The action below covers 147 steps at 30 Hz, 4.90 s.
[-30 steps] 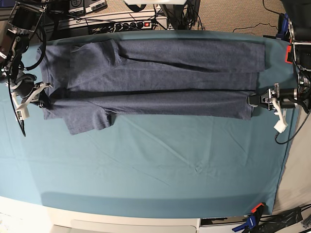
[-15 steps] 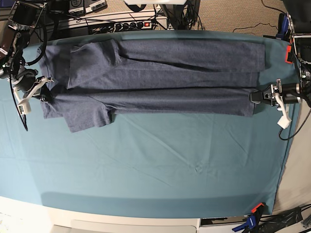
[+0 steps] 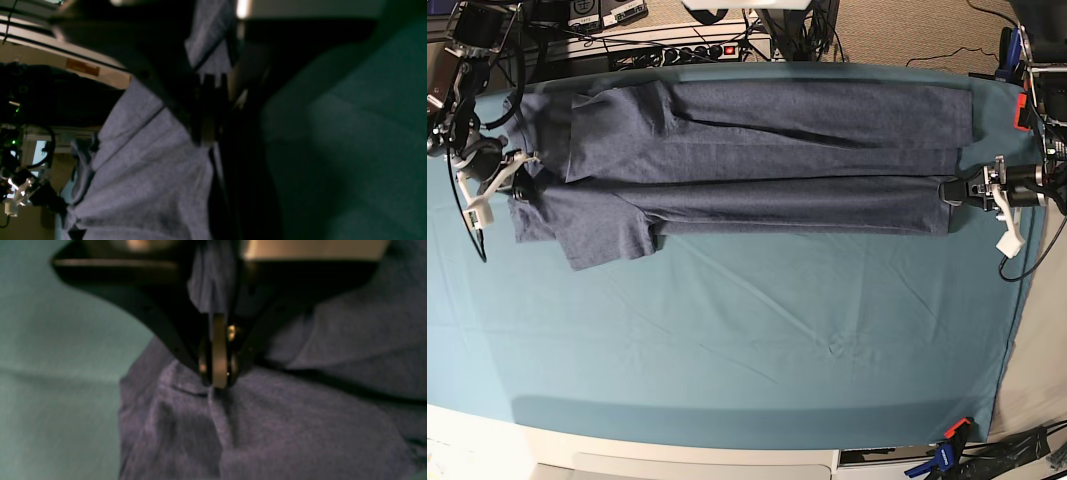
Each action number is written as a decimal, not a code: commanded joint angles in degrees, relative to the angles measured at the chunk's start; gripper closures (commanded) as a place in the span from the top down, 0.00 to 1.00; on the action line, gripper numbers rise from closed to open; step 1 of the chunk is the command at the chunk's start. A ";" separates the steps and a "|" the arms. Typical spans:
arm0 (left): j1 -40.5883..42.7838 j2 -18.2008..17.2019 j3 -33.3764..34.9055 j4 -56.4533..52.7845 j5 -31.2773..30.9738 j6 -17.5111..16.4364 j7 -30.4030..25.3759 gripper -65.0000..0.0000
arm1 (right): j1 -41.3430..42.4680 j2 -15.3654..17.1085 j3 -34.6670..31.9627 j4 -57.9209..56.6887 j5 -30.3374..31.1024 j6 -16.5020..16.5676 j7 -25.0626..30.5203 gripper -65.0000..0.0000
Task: Fold the T-shirt properly
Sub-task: 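Lower the folded hem onto the shirt and open both grippers, then raise the left gripper away and move the right gripper to the strip's end, then grasp the end of the folded strip with the right gripper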
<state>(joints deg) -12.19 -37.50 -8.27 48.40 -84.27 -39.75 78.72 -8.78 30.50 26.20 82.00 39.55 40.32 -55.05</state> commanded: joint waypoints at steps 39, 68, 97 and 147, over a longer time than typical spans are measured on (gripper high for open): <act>-0.98 -1.70 -0.55 3.26 -0.73 -0.25 1.28 0.38 | -0.42 1.75 0.55 0.94 -0.13 -0.32 -0.96 0.37; 7.76 -1.22 -8.41 43.78 -0.73 -0.25 1.28 0.33 | 10.54 -0.28 15.43 0.92 4.74 -0.32 1.27 0.37; 7.78 -1.22 -19.65 43.71 6.25 -0.25 -1.22 0.33 | 35.74 -4.35 4.24 -36.35 4.59 -0.32 -3.37 0.40; 8.72 -1.22 -19.65 43.71 6.34 -0.25 -1.64 0.33 | 31.95 -10.51 3.48 -21.68 2.08 -2.71 -16.81 0.00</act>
<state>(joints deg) -2.59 -37.34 -27.35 91.33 -76.53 -39.94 78.39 21.76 18.87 29.58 59.31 40.51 37.45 -72.42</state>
